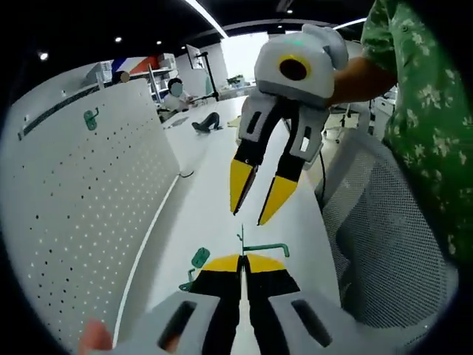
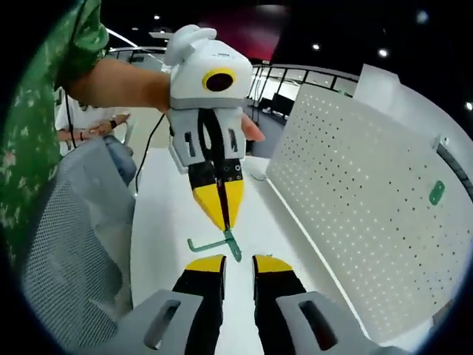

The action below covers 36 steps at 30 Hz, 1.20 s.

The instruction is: Insert the hook assembly into the mounting plate slot until the hook locks in place.

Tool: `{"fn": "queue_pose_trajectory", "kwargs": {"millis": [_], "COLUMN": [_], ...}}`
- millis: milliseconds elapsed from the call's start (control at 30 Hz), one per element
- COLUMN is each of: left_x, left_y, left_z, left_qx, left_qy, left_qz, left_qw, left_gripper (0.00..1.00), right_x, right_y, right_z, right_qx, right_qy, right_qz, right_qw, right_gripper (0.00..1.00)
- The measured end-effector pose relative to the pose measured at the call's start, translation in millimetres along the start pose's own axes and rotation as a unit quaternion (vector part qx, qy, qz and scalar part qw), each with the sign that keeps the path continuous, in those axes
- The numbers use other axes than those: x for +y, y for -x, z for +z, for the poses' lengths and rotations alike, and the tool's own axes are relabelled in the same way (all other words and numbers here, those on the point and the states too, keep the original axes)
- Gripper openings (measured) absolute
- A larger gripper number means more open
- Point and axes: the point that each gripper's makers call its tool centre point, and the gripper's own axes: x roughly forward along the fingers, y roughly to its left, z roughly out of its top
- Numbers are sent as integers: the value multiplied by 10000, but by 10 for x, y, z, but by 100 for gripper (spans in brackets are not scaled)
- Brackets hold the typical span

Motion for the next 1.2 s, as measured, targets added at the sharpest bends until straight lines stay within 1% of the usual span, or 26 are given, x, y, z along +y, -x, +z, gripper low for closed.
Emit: {"fn": "queue_pose_trajectory", "kwargs": {"millis": [300, 367, 567, 633, 733, 800, 900, 1000, 1167, 1200], "left_x": [-75, -79, -129, -132, -132, -116, -106, -92, -54, -32], "left_y": [-8, -8, -9, -12, -14, -16, -16, -15, 27, 45], "left_z": [41, 56, 92, 86, 83, 87, 92, 96, 98, 95], "left_qx": [-25, -74, -171, -164, -157, -182, -239, -313, -382, -394], "left_qy": [-102, -80, -110, -133, -157, -192, -198, -129, -84, -81], "left_qz": [-134, -146, -250, -251, -245, -207, -174, -147, -79, -36], "left_qw": [9999, 9998, 9995, 9995, 9995, 9994, 9994, 9993, 9992, 9992], "left_gripper": [2, 2, 2, 2, 2, 3, 3, 4, 3, 4], "right_x": [47, 55, 117, 138, 161, 174, 151, 148, 111, 111], "right_y": [2, 4, 7, 6, 2, 1, 5, 9, 24, 32], "right_z": [-18, -27, -59, -68, -76, -79, -79, -87, -132, -135], "right_qx": [-6, 1, 24, 41, 60, 63, 7, -29, -21, -49], "right_qy": [29, 25, 34, -15, 33, -16, -292, -450, -599, -748], "right_qz": [118, 143, 314, 372, 417, 448, 467, 492, 467, 499], "right_qw": [9999, 9999, 9995, 9993, 9991, 9990, 9985, 9978, 9971, 9959], "right_gripper": [4, 2, 1, 1, 0, 0, 0, 0, 0, 0]}}
